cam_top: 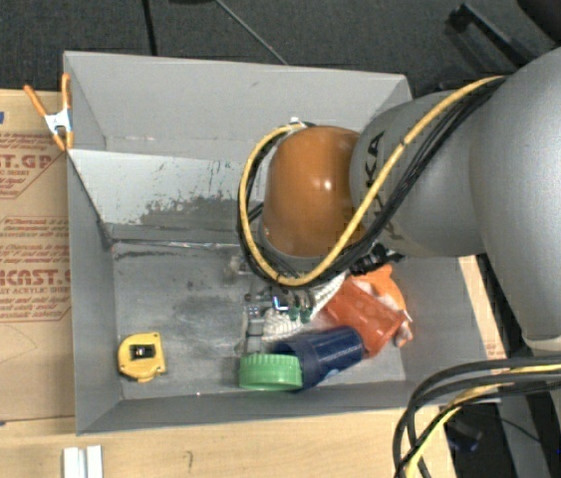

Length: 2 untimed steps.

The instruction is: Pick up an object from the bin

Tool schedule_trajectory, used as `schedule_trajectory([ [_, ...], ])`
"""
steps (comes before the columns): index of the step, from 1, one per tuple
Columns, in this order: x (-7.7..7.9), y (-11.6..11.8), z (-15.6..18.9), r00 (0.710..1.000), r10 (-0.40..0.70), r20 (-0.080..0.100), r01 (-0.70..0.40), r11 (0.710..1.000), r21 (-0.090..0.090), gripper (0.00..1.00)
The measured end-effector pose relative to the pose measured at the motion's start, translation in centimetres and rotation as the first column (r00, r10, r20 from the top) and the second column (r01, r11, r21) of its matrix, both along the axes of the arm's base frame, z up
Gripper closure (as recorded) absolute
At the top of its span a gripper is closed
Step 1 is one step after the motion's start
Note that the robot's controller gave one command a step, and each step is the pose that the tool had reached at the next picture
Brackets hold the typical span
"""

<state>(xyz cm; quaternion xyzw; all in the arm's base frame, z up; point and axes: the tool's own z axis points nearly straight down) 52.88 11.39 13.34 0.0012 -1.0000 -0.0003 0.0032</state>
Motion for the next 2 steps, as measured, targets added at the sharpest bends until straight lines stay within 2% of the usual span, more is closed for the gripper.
schedule_trajectory([
  [1,0.2,-0.1,0.5,1.0,-0.001,0.007,0.001,1.0,0.001,0.0],
  [2,-1.9,-5.3,-4.1,1.0,-0.024,0.014,0.024,1.0,0.003,0.0],
])
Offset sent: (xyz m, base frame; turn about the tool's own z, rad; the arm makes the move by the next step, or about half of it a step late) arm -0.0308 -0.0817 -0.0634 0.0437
